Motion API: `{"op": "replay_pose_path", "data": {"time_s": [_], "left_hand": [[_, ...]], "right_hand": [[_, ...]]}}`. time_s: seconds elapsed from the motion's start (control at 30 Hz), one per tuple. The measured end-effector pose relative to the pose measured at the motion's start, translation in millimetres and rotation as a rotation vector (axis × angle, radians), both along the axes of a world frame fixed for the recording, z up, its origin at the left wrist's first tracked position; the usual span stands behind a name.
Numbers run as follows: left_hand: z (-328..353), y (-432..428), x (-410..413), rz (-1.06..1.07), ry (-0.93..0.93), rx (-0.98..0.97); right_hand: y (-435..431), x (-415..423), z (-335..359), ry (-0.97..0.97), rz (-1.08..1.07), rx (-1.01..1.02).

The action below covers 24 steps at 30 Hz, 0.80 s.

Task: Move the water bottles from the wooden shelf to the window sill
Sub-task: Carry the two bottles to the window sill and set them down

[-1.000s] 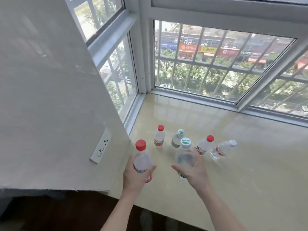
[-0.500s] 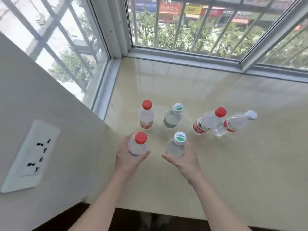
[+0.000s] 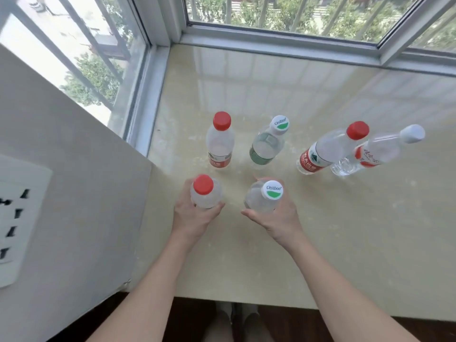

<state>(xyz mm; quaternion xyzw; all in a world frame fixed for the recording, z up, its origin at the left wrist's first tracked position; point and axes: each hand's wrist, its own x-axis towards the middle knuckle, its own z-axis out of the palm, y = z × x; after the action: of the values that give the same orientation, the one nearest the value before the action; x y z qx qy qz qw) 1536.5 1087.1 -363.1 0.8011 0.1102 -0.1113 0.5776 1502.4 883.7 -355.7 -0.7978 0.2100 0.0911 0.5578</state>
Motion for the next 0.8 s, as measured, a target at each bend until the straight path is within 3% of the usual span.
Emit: {"op": "replay_pose_path", "data": {"time_s": [0.37, 0.8], "left_hand": [[-17, 7, 0, -0.031, 0.059, 0.182], [-22, 12, 0, 0.024, 0.034, 0.200]], "right_hand": [[-2, -5, -17, 0.042, -0.032, -0.095], [10, 6, -18, 0.024, 0.012, -0.091]]}}
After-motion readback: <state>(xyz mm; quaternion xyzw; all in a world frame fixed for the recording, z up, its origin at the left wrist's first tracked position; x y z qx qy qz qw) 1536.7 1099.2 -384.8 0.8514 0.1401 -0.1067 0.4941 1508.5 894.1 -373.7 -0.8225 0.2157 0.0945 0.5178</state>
